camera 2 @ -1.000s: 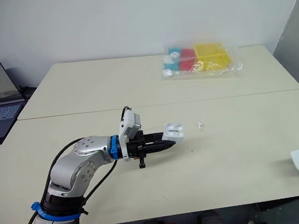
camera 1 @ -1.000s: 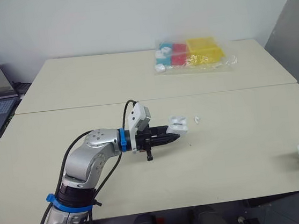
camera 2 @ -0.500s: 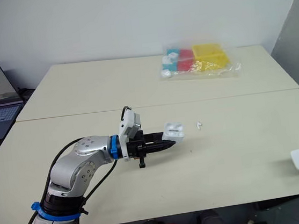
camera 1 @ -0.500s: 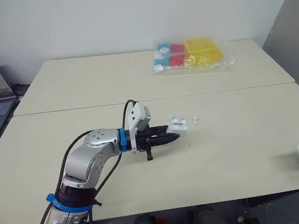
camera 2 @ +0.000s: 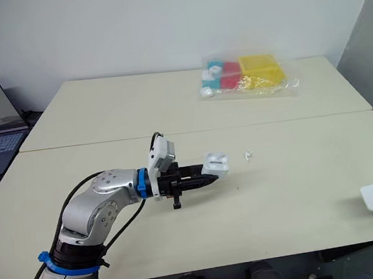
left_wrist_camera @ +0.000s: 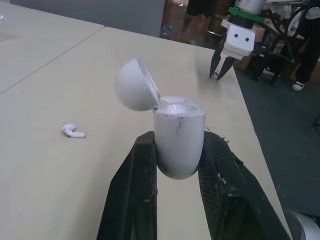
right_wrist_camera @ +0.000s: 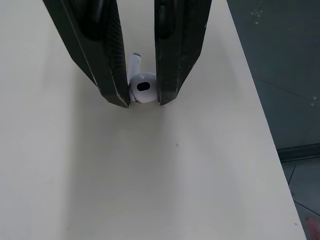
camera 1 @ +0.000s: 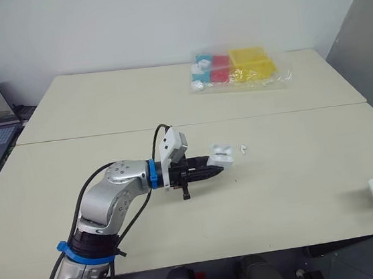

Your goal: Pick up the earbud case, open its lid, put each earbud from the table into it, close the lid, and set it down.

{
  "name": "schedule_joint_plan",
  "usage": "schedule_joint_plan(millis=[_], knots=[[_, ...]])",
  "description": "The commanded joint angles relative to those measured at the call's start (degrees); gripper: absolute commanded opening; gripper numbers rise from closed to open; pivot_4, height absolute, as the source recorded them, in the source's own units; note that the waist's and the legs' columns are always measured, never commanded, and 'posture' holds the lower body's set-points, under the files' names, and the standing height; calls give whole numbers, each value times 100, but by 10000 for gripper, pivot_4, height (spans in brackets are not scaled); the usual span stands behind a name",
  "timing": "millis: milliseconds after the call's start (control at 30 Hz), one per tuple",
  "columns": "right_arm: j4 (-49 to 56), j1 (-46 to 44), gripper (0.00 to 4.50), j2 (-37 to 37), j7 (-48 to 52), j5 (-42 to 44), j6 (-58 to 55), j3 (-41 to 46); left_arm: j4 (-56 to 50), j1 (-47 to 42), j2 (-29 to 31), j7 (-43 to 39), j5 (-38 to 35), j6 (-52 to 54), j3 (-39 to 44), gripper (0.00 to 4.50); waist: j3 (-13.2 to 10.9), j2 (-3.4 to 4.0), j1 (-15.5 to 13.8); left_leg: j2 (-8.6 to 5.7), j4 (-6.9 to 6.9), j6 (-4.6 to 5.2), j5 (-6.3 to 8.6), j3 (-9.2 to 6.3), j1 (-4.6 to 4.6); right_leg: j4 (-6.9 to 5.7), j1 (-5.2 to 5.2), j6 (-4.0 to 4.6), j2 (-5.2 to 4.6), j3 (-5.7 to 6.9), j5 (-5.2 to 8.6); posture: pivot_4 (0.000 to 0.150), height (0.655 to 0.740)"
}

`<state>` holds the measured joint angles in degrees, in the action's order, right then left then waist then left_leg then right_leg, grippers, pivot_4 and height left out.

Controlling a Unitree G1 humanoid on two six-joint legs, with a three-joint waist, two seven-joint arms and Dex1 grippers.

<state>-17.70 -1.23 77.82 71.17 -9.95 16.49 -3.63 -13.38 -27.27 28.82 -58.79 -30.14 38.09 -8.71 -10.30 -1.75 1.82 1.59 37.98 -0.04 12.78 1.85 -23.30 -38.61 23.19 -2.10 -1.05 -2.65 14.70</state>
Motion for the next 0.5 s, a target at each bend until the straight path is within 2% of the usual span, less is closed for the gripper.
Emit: schedule_joint_plan(millis=[33, 167, 233, 333, 400, 500], knots=[[52, -77, 3849, -51, -6, 80, 1, 54, -106, -100, -12, 1, -61, -77, 35, 7373, 0, 0, 0, 0, 0, 0, 0, 0, 0, 0, 0, 0, 0, 0, 0, 1500, 7400], [259, -152, 3849, -60, 155, 352, -96, 166, -87, -87, -1, -19, -42, -113, 30, 7373, 0, 0, 6, 1, 0, 0, 0, 2, 2, 0, 0, 0, 0, -2, 0, 1500, 7400], [990, -322, 3849, -107, 430, 954, -760, 374, -23, -94, -51, 20, -25, -226, 102, 7373, 0, 2, 14, 1, -1, 0, 0, 2, 4, -4, 0, 0, 0, -2, 0, 1500, 7400], [2686, -1278, 3849, -775, -76, 2287, -3247, 652, 193, -299, -265, 215, -2, -439, 227, 7373, -6, 2, 53, 6, -4, 0, 0, 4, 18, -22, 0, 0, 3, -7, 0, 1500, 7400], [3438, -2068, 3849, -1494, -931, 3320, -5166, 945, 365, -448, -397, 354, 82, -578, 256, 7373, -12, -6, 46, 3, -3, -3, -1, -7, 23, -33, 0, 5, 5, -5, -4, 1500, 7400], [4066, -2760, 3849, -2464, -2055, 4309, -6668, 1481, 557, -588, -558, 508, 117, -731, 311, 7373, -12, -11, -33, 7, -9, -15, -8, -27, 21, -33, -4, 10, 13, 9, -6, 1500, 7400]])
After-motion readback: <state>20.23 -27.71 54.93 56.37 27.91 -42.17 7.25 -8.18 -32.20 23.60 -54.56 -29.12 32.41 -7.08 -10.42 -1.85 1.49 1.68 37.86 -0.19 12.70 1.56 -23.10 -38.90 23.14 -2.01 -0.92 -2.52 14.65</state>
